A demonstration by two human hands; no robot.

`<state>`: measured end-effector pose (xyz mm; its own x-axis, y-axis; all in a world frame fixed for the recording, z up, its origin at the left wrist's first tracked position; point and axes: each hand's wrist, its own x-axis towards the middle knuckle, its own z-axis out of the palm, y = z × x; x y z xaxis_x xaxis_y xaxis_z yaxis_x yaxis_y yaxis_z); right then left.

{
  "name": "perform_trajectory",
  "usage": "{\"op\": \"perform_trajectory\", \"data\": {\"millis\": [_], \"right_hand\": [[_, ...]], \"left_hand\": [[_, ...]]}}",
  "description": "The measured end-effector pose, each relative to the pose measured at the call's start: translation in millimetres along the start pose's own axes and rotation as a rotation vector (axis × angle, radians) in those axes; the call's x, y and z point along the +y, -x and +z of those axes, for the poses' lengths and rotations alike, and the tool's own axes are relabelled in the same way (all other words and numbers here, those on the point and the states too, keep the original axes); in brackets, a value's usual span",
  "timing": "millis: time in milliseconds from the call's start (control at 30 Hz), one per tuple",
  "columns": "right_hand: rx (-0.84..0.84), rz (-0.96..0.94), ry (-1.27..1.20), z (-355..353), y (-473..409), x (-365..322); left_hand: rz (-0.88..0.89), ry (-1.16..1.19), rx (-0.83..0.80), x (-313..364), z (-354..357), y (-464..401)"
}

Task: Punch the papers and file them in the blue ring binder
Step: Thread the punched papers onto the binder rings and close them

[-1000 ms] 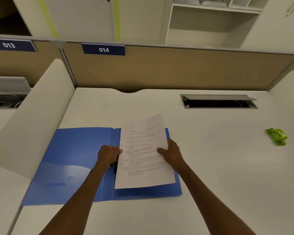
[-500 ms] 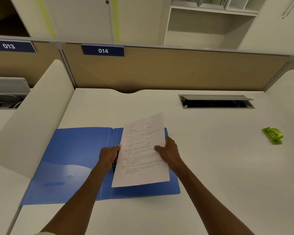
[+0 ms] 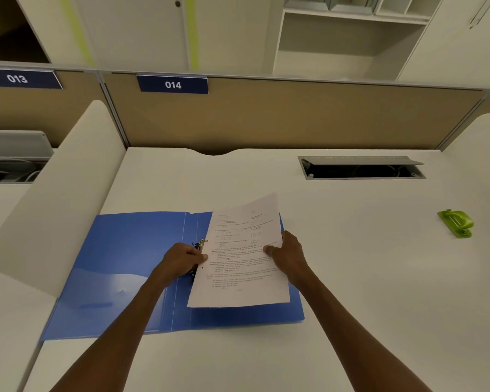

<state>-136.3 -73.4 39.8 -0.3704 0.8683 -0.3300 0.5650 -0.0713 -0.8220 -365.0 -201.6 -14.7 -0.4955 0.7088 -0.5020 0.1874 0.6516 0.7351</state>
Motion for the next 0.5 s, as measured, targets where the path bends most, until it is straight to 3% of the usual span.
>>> {"op": "perform_trajectory", "data": {"millis": [200, 500], "right_hand": [[0.001, 0.007, -0.004, 4.3, -1.7, 3.3], [0.004, 0.018, 0.006, 4.2, -2.0, 10.3]], "left_hand": [[0.083, -0.235, -0.179, -7.2, -16.9, 3.0], [0.030, -0.083, -0.148, -15.8, -13.7, 1.6]]}}
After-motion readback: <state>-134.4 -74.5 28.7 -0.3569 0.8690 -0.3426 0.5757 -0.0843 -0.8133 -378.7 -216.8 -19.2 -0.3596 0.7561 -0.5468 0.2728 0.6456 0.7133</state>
